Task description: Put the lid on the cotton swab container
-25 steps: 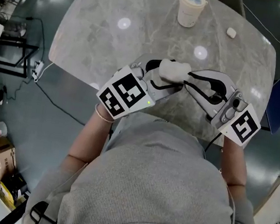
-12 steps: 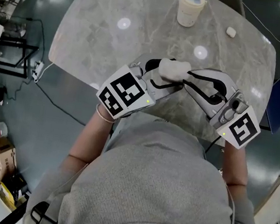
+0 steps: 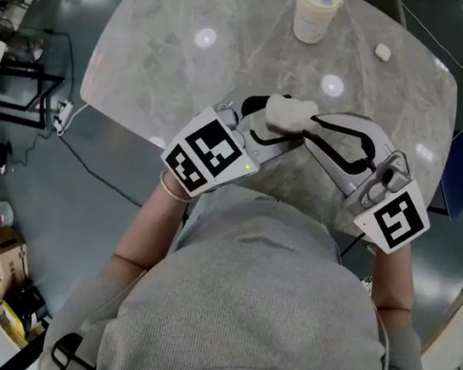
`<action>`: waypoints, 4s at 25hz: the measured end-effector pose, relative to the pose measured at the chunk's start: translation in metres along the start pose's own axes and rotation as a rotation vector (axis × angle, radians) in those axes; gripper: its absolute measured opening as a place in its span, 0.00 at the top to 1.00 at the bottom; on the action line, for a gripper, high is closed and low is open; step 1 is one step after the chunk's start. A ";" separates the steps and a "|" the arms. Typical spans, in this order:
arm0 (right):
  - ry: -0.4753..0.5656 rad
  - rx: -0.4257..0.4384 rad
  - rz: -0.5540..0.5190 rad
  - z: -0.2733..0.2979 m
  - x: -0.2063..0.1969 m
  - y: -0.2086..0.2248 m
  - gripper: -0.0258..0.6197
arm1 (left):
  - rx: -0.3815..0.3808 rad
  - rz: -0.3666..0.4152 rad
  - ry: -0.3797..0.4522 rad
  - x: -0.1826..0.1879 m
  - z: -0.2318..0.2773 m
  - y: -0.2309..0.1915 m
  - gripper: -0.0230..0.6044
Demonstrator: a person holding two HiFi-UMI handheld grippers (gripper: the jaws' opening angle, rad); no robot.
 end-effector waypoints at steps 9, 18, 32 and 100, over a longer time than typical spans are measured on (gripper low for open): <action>0.078 -0.043 0.030 -0.001 -0.006 -0.002 0.85 | 0.005 0.033 0.036 -0.007 0.005 0.000 0.53; 0.216 -0.139 0.217 -0.007 -0.001 0.009 0.85 | 0.023 0.053 0.046 -0.015 0.012 -0.005 0.53; 0.227 -0.279 0.327 -0.005 -0.005 0.018 0.96 | -0.016 0.066 0.069 -0.015 0.018 -0.035 0.53; 0.153 -0.506 0.440 0.000 -0.018 -0.022 0.96 | -0.208 0.196 -0.144 -0.143 0.096 -0.063 0.53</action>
Point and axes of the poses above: the fingertips, and each gripper's own axes: z forward along the fingers, y to its right, x out of its top, the point moved 5 cm from there along -z, backward along the fingers, and after that the axes turned 3 degrees about -x, right-handed, at the moved point
